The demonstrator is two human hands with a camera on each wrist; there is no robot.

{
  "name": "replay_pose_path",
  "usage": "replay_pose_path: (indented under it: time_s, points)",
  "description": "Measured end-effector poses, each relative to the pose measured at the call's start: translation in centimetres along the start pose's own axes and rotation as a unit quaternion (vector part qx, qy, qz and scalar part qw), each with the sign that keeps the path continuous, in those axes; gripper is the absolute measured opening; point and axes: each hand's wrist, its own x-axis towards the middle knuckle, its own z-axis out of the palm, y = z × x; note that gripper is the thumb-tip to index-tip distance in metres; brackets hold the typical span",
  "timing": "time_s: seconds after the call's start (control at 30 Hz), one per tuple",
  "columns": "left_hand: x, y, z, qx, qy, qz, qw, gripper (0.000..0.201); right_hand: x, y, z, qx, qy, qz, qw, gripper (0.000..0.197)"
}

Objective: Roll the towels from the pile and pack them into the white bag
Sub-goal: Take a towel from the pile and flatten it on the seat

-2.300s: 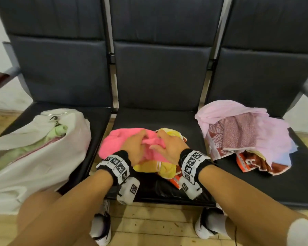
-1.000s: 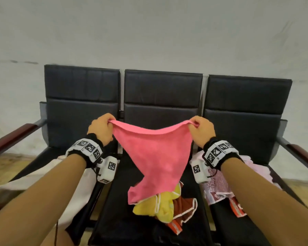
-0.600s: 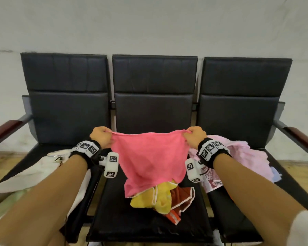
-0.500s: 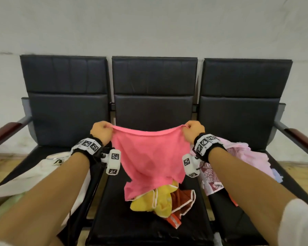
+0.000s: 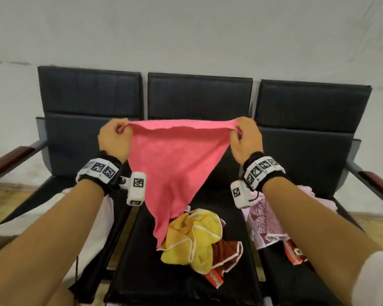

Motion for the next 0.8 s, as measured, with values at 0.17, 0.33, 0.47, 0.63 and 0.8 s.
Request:
replay_pose_path:
  time_s: [0.17, 0.33, 0.47, 0.63, 0.8]
  points:
    - [-9.2, -7.9, -0.6, 0.187, -0.190, -0.049, 0.963, 0.015, -11.2, 4.5, 2.4, -0.070, -0.227, 0.076, 0.968, 0.015]
    - [-16.9, -15.9, -2.7, 0.254, -0.320, -0.095, 0.908, 0.033, -22.1, 5.5, 2.3, -0.093, -0.385, 0.126, 0.909, 0.027]
    - [-21.9, -20.5, -4.1, 0.294, -0.366, -0.115, 0.875, 0.021, -28.9, 5.9, 1.7, -0.124, -0.433, 0.146, 0.881, 0.023]
    - [-26.8, -23.8, -4.9, 0.317, -0.402, -0.119, 0.850, 0.015, -34.9, 7.1, 1.2, -0.131, -0.507, 0.142, 0.840, 0.023]
    - [-29.7, -24.5, -5.3, 0.325, -0.433, -0.081, 0.837, 0.020, -38.4, 7.9, 0.5, -0.146, -0.527, 0.090, 0.832, 0.024]
